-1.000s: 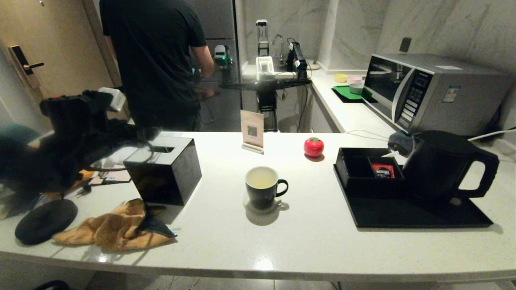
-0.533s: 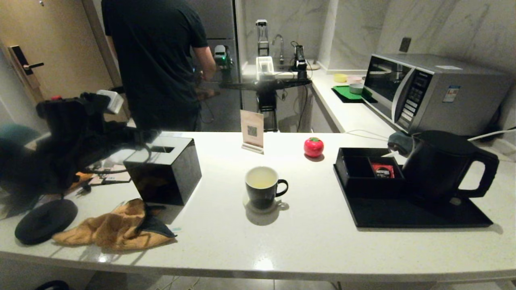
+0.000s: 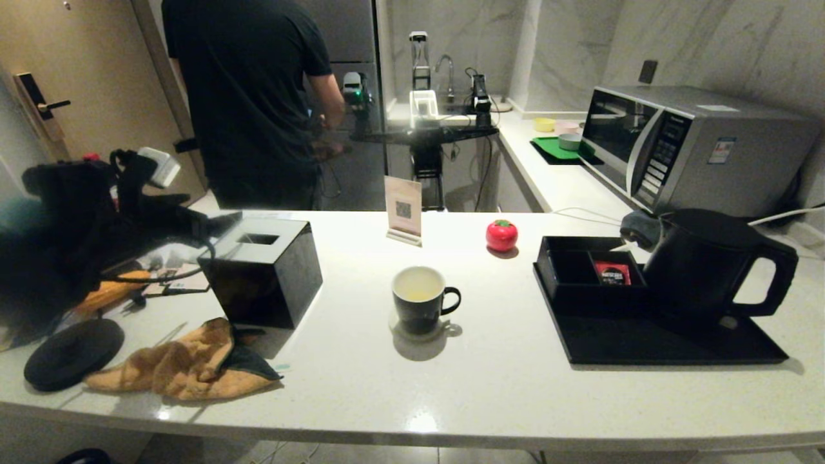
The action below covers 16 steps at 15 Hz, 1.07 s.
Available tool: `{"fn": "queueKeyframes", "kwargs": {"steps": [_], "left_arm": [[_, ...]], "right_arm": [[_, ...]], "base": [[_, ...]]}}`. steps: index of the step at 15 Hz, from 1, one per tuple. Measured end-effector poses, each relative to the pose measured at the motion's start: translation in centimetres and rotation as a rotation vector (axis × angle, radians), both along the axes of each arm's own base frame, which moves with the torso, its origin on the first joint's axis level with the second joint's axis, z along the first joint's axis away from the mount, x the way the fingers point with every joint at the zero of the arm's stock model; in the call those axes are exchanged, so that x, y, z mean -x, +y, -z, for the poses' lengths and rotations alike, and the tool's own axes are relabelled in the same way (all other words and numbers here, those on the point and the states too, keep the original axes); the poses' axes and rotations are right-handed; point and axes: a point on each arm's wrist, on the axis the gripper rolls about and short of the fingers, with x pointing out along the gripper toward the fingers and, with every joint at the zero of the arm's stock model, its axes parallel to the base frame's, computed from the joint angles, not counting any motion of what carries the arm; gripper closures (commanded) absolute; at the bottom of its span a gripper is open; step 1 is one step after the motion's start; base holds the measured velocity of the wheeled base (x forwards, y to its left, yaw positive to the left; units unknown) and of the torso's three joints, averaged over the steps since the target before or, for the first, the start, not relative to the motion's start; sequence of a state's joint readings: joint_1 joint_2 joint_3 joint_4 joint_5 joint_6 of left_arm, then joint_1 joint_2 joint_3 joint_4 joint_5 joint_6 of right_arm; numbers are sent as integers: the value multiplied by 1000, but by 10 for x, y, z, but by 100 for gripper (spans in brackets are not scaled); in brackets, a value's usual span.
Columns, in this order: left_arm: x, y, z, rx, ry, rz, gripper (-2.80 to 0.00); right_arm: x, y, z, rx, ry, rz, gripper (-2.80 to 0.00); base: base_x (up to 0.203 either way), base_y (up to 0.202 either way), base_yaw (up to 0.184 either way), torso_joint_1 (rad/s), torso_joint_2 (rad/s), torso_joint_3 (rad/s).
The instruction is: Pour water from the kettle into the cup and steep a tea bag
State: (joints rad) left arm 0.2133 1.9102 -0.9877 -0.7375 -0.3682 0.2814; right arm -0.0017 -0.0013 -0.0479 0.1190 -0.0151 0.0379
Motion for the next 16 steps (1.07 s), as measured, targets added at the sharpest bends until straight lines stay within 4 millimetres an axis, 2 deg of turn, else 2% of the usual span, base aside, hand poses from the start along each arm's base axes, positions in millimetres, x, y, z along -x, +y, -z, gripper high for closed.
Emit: {"fn": "queueKeyframes", "kwargs": {"steps": [3,9,16], "left_arm": [[1,12,5,-62,15,48,-280],[-5,20,8,-174,-7,105,-280],[-11,17,1,-291,27,205,-280]], "right_arm": [[0,0,0,0,0,0,0],[0,0,0,0,0,0,0],[0,0,0,0,0,0,0]], "base": [[0,0,0,0,0,0],[0,0,0,0,0,0],[0,0,0,0,0,0]]}}
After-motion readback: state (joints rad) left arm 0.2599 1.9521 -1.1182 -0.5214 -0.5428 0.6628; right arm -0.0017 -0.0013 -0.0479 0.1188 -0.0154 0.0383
